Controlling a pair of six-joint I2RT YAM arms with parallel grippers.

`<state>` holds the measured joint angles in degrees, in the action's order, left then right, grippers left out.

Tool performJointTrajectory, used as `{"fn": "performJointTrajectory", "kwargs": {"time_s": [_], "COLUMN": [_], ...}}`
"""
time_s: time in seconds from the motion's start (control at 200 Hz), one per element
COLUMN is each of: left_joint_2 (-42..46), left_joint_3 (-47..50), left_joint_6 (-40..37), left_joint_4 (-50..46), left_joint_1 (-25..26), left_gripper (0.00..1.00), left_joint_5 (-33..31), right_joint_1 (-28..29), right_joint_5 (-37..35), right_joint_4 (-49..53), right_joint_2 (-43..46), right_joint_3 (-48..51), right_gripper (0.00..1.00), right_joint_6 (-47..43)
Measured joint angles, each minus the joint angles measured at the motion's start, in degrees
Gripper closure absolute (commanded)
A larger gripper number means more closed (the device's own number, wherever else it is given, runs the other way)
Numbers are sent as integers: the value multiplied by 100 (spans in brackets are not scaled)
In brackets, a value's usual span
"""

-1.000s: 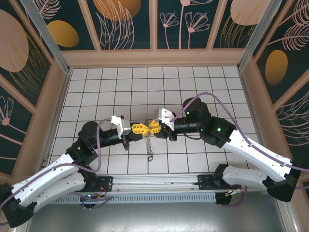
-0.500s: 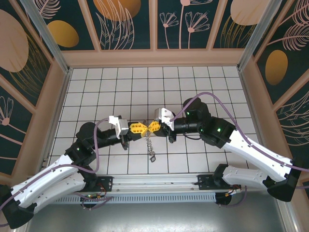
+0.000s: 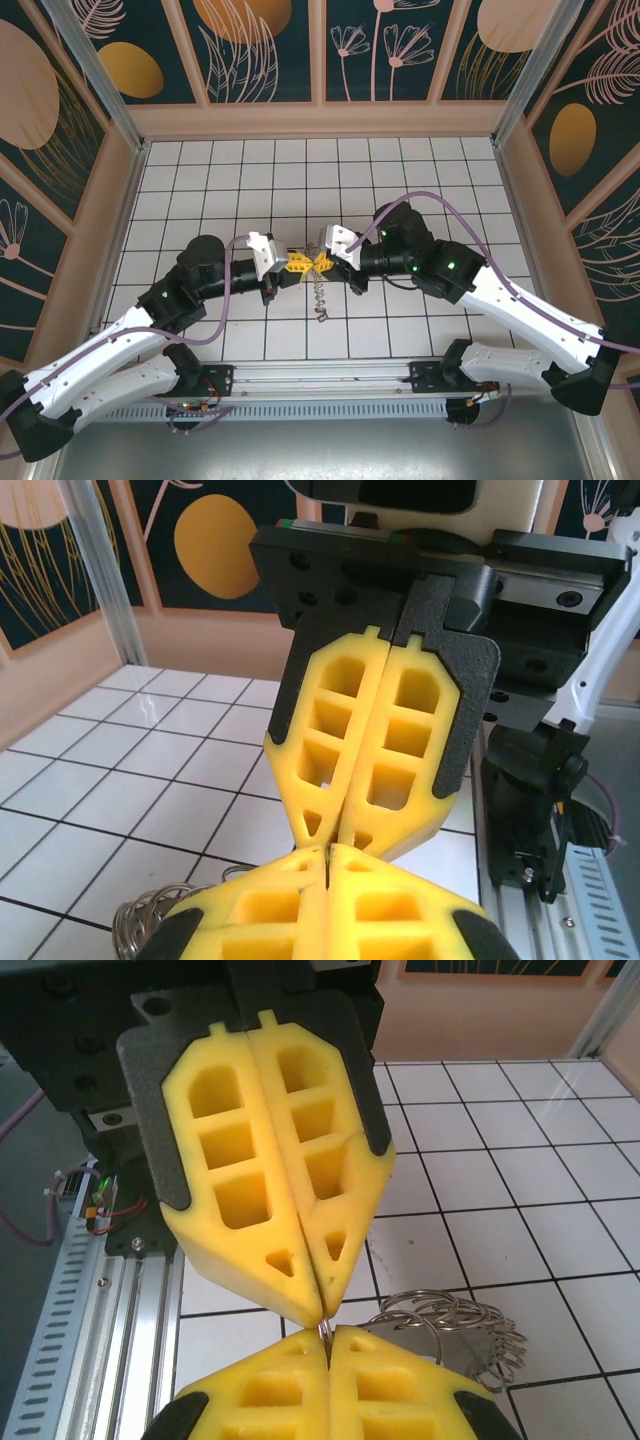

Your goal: Put the keys on the keyring

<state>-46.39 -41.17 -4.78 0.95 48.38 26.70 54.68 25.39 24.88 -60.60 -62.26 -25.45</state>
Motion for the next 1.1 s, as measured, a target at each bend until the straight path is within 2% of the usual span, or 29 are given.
{"fn": "performJointTrajectory", "kwargs": {"time_s": [0.23,0.345,0.485,0.696,0.871,1.041,1.101], "left_joint_2": [28,170,420,610,717,730,726], "left_joint_3": [9,177,516,813,920,957,968], "left_joint_6": [-7,138,422,748,861,938,940], "left_joint_4": [24,328,981,1631,1904,2096,2127], "left_joint_1": [0,2,0,-4,-4,-4,-4], "left_gripper": [100,100,100,100,100,100,100], "left_joint_5": [20,33,55,142,157,205,249], "right_joint_1": [0,2,9,9,9,7,7], "right_joint_5": [39,92,216,424,555,647,645], "right_joint_4": [66,-17,-256,-584,-767,-870,-885], "right_joint_2": [-4,24,55,157,203,205,205], "right_joint_3": [-37,-37,-20,63,162,184,184], "right_gripper": [100,100,83,79,80,91,98], "right_joint_6": [-20,7,125,332,463,516,538]}}
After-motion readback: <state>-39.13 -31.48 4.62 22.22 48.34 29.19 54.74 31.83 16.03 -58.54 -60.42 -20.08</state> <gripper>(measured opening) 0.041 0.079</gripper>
